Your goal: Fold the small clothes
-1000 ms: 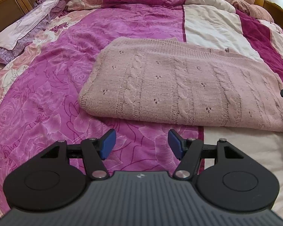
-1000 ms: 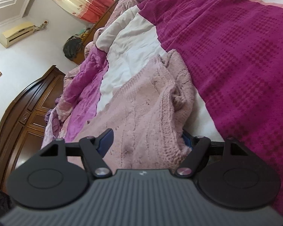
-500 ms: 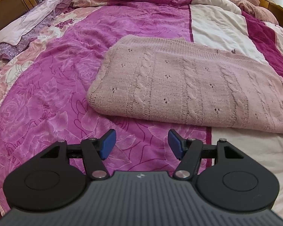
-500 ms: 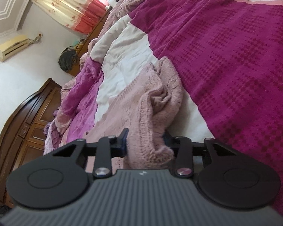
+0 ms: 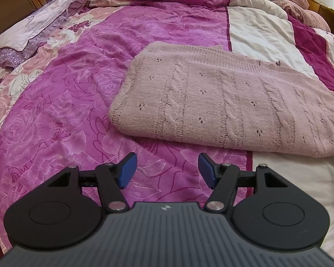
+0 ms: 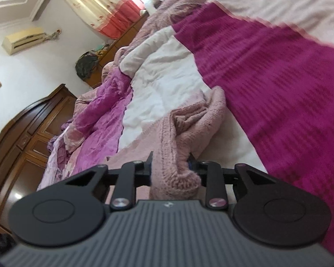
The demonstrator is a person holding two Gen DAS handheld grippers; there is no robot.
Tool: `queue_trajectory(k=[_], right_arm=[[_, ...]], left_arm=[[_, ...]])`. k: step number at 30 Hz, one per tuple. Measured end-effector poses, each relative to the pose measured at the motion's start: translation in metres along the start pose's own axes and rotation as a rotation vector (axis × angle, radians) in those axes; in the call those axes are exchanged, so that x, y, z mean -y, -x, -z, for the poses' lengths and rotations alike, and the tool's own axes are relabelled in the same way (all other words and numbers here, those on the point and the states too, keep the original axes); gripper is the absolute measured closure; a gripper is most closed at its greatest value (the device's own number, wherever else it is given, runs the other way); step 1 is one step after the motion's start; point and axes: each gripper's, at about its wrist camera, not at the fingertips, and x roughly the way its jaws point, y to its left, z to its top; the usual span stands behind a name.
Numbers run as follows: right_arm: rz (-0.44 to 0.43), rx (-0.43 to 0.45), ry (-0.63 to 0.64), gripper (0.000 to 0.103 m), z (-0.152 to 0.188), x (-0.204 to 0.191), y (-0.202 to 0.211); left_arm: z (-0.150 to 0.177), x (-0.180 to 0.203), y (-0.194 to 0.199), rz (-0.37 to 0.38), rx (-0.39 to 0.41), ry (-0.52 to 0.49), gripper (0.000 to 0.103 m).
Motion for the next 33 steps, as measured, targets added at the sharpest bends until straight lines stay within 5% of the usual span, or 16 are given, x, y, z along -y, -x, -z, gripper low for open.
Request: queue_trajectory(k=[15,23,33], right_arm=[[-0.005,0.043,0.140,0.077,-0.005,-0.077,-0.012],[-0.091,0.031,0.180,0.078,-0.003,-0.138,-0.031],[-0.151,-0.092,0.313,0.078,0.053,-0.208,-0.088]], left_arm=[[-0.011,-0.044,0.009,-0.034,0.027,0.047,0.035],[-0.010,-0.077,0.013,-0.068,0.042,0.088,0.035],[-0.003,-0.115,0.012,-0.094,0.044,0.164,0.035]])
